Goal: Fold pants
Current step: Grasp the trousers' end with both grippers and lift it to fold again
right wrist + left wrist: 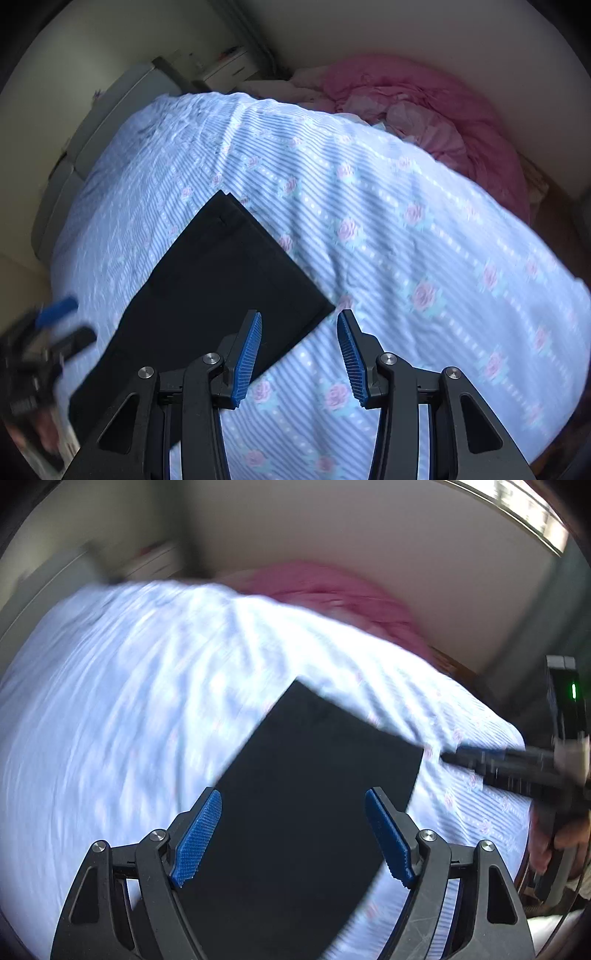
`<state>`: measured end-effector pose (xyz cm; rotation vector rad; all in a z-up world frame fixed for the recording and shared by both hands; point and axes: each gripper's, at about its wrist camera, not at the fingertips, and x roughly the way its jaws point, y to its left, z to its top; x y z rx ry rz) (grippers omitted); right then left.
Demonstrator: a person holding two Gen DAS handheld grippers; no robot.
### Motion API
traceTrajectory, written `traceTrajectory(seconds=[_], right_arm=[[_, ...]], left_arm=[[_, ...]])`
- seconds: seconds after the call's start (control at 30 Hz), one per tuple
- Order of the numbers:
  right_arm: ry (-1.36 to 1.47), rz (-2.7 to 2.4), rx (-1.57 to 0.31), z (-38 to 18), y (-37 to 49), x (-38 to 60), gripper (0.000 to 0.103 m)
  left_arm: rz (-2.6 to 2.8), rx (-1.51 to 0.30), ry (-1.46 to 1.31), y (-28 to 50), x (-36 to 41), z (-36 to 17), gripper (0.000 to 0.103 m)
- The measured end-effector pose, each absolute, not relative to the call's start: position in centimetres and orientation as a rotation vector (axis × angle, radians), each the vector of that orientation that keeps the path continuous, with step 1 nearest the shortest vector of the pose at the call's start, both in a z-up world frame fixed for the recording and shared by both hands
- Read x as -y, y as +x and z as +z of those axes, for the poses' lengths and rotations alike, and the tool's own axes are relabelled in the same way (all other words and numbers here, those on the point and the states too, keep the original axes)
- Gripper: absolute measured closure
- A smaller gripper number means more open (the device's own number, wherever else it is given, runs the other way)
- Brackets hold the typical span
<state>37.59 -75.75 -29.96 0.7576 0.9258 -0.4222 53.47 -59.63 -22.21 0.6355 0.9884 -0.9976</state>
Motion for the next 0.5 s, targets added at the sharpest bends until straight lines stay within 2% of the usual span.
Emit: traceTrajectory(seconds=[0.1, 0.3, 0.4, 0.5], right_arm=[[0.863, -0.457, -0.903, -32.0, 37.7, 75.1, 0.059], [1.033, -0.519, -0.827, -34.7, 37.6, 75.3, 0.059], [1.095, -0.562, -0.808, -36.2, 37.6, 75.8, 0.059], [1.16, -0.571, -0.783, -37.2, 37.6, 76.1, 0.059]], left_arm=[[-1.115, -1.02, 0.685, 56.8, 63.5, -23.8, 0.032], [-1.219, -1.132, 0.719, 60.5, 68.5, -28.4, 0.035], [-1.224, -1.205, 0.719, 62.0, 70.5, -31.1, 0.044], [-1.201, -1.253, 0.761, 63.0, 71.7, -33.5, 0.046]])
